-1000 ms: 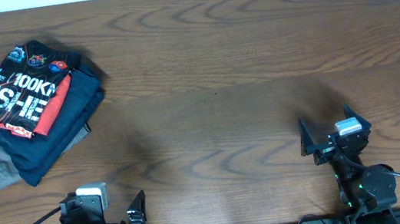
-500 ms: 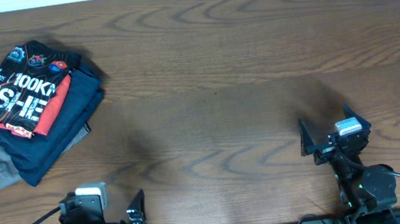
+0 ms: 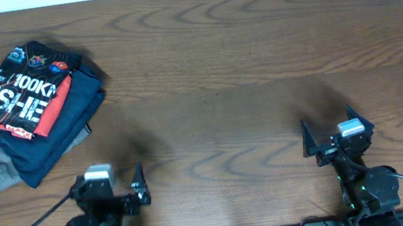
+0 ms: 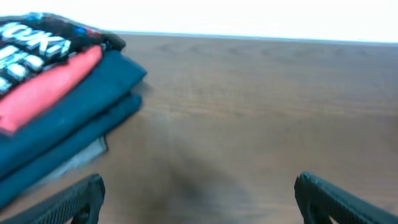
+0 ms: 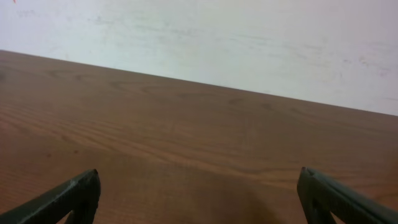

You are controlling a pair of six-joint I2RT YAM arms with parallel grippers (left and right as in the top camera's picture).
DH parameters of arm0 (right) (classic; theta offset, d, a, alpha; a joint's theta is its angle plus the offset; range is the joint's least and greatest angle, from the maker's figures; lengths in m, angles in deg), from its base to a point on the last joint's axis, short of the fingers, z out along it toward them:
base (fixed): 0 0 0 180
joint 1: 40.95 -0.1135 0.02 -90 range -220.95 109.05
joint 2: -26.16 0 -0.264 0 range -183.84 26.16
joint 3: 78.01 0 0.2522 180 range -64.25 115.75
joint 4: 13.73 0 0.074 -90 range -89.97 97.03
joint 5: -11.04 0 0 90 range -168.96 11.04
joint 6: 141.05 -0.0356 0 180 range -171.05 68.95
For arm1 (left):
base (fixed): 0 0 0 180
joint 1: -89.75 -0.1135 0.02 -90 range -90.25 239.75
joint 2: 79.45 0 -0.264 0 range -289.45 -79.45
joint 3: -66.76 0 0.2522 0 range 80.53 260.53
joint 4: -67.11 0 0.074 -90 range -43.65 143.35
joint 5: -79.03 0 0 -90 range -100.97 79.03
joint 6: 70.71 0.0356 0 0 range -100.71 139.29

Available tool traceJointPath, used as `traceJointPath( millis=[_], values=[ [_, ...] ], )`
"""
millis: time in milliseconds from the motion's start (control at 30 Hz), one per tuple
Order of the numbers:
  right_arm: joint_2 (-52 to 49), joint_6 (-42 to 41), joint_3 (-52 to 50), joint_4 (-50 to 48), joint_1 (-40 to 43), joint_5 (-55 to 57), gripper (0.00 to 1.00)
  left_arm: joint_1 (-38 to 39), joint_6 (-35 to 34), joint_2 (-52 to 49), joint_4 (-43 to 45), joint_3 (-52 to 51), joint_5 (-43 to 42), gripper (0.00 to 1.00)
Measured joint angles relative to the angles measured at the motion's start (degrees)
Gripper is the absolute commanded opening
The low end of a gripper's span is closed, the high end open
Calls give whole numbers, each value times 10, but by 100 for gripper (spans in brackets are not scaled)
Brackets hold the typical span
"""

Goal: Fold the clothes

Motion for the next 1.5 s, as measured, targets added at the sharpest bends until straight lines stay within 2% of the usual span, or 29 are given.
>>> traceJointPath(
  millis=[267, 333, 1500],
  values=[
    [0, 0, 0, 0, 0, 0, 99, 0, 2, 1, 279, -164, 0, 98],
    [0, 0, 0, 0, 0, 0, 99, 0, 2, 1, 305, -188, 2, 98],
    [0, 0, 0, -1, 0, 0, 99, 0, 2, 1, 304, -189, 7, 98]
  ],
)
